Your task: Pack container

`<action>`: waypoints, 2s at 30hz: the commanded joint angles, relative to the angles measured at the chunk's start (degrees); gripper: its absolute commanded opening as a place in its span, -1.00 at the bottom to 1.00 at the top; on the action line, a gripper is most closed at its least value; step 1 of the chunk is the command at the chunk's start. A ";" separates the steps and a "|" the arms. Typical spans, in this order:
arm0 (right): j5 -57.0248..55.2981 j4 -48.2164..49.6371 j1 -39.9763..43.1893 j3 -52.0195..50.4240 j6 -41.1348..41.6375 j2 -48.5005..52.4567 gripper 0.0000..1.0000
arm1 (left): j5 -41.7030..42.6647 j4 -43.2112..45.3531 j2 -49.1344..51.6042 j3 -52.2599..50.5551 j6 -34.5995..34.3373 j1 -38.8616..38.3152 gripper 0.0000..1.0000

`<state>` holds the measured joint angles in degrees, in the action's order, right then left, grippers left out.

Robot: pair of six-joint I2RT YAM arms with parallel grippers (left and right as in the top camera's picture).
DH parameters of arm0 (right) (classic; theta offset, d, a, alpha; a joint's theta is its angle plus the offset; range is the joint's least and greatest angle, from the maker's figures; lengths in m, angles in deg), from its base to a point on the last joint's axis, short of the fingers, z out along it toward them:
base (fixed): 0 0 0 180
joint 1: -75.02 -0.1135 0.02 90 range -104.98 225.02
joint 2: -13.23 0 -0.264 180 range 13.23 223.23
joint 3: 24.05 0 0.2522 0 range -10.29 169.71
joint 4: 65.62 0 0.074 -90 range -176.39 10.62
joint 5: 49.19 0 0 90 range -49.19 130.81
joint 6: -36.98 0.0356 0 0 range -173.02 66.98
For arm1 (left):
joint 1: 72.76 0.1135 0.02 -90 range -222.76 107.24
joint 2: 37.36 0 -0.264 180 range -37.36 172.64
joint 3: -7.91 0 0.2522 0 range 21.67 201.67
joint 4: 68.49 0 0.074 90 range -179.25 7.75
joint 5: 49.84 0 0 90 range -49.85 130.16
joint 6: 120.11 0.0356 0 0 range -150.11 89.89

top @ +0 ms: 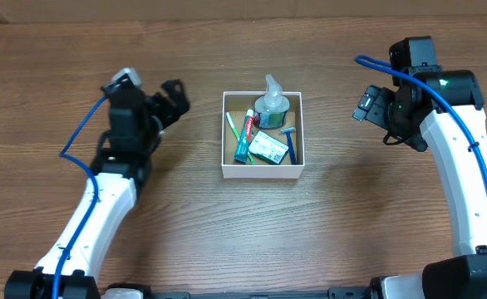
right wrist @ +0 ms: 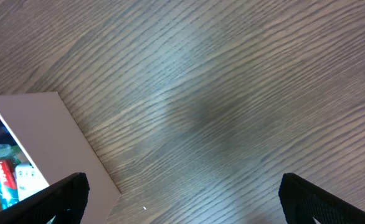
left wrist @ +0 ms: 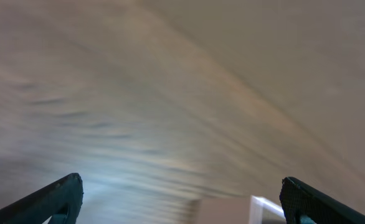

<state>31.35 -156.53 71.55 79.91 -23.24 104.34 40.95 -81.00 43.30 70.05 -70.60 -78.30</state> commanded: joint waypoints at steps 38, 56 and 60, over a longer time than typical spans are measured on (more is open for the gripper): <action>-5.51 24.17 -5.97 -0.83 -0.44 -32.17 1.00 | 0.13 -14.53 -0.83 0.63 1.53 2.99 1.00; -2.49 80.94 -3.74 -65.09 -7.15 -88.70 1.00 | 0.13 -14.53 -0.83 0.63 1.53 2.99 1.00; -0.94 76.48 -3.74 -74.99 -7.41 -90.42 1.00 | 0.13 -14.53 -0.83 0.63 1.53 2.99 1.00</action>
<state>28.36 -79.05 67.53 10.10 -29.77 15.12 40.97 -95.80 43.26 70.16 -70.19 -75.48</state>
